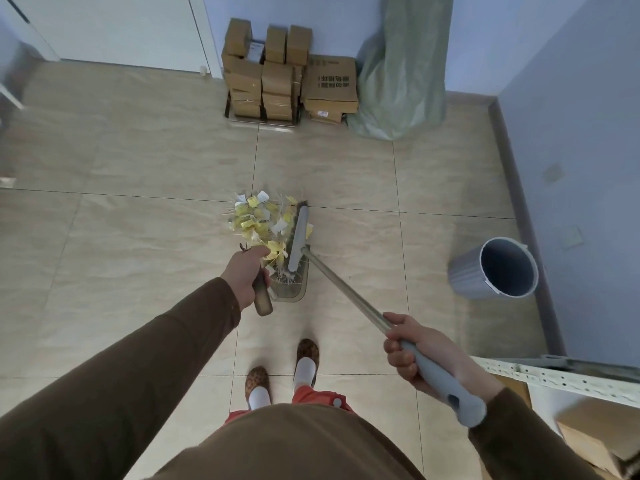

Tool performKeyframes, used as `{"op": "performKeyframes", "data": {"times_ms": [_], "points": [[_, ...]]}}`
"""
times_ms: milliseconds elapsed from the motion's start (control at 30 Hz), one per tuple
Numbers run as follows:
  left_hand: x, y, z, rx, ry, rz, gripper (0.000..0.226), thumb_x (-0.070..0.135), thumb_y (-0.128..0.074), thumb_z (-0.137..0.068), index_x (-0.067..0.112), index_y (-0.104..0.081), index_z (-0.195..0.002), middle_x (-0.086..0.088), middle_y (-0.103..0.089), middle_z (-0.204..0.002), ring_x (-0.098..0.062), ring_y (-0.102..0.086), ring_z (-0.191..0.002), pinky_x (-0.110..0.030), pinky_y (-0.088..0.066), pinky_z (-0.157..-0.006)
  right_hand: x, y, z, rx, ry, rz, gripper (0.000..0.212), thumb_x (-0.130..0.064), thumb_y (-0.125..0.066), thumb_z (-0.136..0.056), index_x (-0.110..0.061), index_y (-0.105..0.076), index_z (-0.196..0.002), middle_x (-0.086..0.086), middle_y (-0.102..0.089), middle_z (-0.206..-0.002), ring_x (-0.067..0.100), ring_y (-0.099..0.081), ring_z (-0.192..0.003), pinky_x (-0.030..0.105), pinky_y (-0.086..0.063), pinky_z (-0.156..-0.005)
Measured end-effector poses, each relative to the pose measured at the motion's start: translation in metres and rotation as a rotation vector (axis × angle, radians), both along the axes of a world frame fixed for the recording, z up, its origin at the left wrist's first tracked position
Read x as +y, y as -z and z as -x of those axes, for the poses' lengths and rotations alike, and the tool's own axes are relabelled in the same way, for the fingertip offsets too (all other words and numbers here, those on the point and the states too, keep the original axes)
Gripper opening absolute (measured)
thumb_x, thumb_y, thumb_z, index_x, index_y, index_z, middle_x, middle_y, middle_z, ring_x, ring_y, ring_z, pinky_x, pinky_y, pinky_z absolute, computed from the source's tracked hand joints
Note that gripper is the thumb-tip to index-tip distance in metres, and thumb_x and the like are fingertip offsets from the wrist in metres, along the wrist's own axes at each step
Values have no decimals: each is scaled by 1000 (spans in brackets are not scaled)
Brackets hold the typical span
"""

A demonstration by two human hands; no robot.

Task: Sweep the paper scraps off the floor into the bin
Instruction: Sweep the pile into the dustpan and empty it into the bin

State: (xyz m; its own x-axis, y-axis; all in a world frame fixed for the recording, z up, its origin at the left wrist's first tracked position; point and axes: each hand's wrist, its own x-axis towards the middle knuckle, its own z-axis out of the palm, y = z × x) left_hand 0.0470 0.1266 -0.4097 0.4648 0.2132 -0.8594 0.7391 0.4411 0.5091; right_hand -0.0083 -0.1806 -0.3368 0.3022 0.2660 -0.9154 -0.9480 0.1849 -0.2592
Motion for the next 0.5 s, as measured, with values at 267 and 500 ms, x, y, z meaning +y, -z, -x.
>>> {"op": "performKeyframes", "data": {"times_ms": [267, 500], "points": [[25, -8, -13, -9, 110, -100, 10, 15, -62, -92, 10, -55, -88, -7, -47, -56, -16, -40, -39, -26, -38, -48, 18, 18, -94, -298, -340, 308, 40, -4, -48, -98, -21, -42, -134, 8, -50, -66, 12, -44, -39, 20, -38, -35], [59, -1, -21, 52, 208, -263, 11, 16, -60, -90, 7, -55, -90, -12, -59, -68, -16, -38, -40, -23, -37, -46, 93, 105, -220, -474, -706, 490, 38, -1, -42, -99, -8, -36, -136, 14, -51, -82, 19, -49, -54, 30, -48, -49]]}}
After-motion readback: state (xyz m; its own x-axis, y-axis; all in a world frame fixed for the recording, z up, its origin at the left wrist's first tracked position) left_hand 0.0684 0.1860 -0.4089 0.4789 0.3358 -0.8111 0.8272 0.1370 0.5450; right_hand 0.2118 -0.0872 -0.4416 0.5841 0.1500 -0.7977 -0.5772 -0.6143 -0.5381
